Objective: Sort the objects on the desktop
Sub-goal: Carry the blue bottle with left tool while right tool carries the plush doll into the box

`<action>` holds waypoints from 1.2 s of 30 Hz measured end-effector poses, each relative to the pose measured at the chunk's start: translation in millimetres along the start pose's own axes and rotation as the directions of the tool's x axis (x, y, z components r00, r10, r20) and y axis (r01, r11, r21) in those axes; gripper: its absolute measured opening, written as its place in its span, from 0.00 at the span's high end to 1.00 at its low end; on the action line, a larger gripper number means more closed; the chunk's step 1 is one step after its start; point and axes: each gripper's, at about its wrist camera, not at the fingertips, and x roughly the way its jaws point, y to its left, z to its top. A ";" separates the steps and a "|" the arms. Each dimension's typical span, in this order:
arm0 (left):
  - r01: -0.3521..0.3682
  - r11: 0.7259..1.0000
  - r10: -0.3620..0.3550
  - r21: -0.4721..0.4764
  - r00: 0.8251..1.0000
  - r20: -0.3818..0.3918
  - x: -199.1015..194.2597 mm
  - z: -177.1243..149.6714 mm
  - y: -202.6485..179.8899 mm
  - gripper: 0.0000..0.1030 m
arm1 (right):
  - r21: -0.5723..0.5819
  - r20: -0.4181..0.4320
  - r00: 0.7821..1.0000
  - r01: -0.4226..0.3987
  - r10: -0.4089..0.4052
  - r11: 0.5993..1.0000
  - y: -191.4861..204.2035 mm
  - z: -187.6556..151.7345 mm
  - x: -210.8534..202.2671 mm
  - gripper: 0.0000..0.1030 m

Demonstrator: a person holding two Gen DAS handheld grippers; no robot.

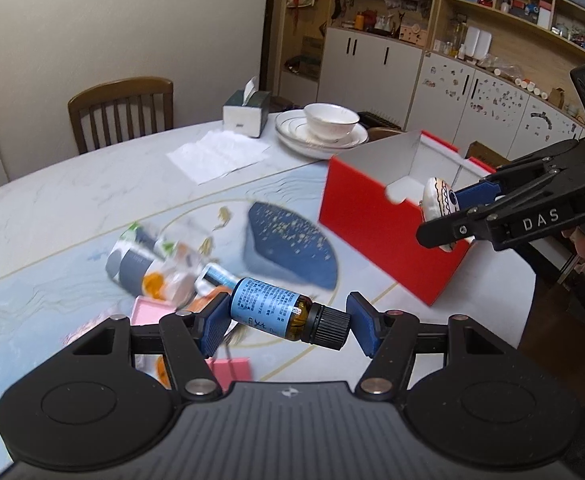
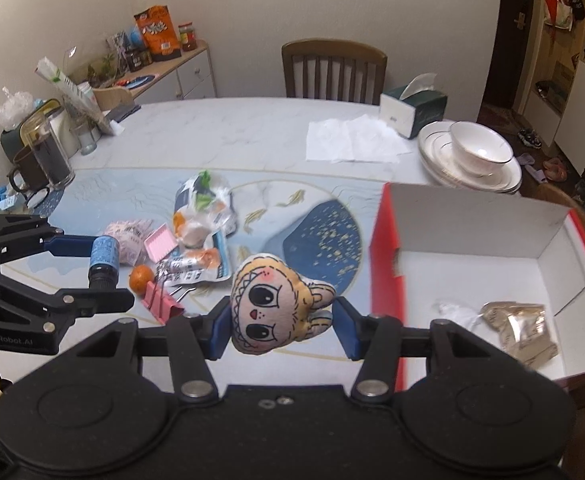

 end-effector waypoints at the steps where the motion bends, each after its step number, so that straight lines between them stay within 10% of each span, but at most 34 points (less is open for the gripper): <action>1: 0.002 1.000 -0.002 0.004 1.000 0.002 0.8 2.3 -3.5 0.39 | 0.002 0.006 1.000 0.002 -0.002 1.000 -4.3 0.9 -2.6 0.50; 36: 0.048 0.994 -0.049 0.096 0.999 0.007 97.1 86.8 -121.3 0.39 | 0.037 0.011 0.999 0.037 -0.038 0.999 -171.1 -0.8 -13.9 0.50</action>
